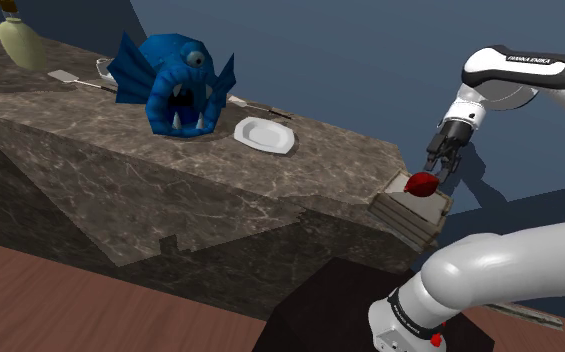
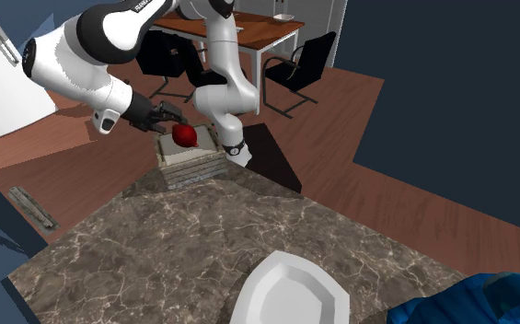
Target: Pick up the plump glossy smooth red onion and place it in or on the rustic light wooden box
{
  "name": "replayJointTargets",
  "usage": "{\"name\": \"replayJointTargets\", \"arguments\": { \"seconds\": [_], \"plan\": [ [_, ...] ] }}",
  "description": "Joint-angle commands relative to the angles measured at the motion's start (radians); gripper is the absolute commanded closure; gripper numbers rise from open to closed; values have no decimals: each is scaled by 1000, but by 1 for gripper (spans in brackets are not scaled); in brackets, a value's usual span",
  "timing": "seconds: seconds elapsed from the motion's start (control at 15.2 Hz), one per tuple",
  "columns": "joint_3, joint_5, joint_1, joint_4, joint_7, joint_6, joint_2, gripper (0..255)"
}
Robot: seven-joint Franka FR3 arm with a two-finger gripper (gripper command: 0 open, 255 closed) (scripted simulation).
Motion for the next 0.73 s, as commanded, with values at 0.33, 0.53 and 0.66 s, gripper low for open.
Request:
{"name": "replayJointTargets", "arguments": {
  "seconds": [0.33,0.53,0.66],
  "plan": [
    [-34,16,20,163,-39,-85,92,0],
    [-34,16,20,163,-39,-85,92,0],
    [-34,16,20,163,-39,-85,92,0]
  ]
}}
